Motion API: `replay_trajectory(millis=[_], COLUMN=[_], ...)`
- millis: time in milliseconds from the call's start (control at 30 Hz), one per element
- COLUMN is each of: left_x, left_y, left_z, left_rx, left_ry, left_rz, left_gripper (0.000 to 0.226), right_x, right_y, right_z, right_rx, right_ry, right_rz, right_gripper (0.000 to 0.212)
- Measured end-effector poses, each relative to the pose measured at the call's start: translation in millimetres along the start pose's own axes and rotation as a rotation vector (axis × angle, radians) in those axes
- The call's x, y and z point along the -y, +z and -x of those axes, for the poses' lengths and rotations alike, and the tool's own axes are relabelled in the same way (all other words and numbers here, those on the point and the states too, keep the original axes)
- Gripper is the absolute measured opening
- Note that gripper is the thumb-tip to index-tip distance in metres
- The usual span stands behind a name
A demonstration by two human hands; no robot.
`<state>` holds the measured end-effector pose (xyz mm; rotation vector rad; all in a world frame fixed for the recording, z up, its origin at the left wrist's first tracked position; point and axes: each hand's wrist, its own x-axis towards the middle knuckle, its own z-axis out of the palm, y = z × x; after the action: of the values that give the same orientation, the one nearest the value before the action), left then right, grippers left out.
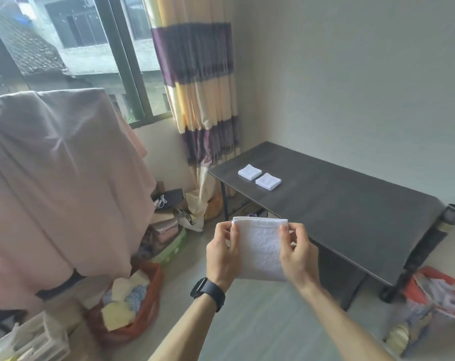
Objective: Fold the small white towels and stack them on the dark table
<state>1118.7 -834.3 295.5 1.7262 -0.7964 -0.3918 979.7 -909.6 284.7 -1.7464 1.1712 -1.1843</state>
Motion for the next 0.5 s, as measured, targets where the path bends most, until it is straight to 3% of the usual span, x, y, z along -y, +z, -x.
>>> replay_trajectory(millis=[267, 500], left_x=[53.1, 108.5], left_y=[24.5, 51.6], left_z=[-164.2, -328.5], left_rx=[-0.052, 0.061], left_ry=[-0.074, -0.11], left_rz=[-0.017, -0.008], left_gripper=[0.015, 0.016], right_x=[-41.2, -88.3], right_y=[121.1, 235.8], right_z=[-139.3, -255.2], right_rx=[0.102, 0.066], right_ry=[-0.01, 0.101], right_rz=[0.024, 0.089], right_gripper=[0.017, 0.014])
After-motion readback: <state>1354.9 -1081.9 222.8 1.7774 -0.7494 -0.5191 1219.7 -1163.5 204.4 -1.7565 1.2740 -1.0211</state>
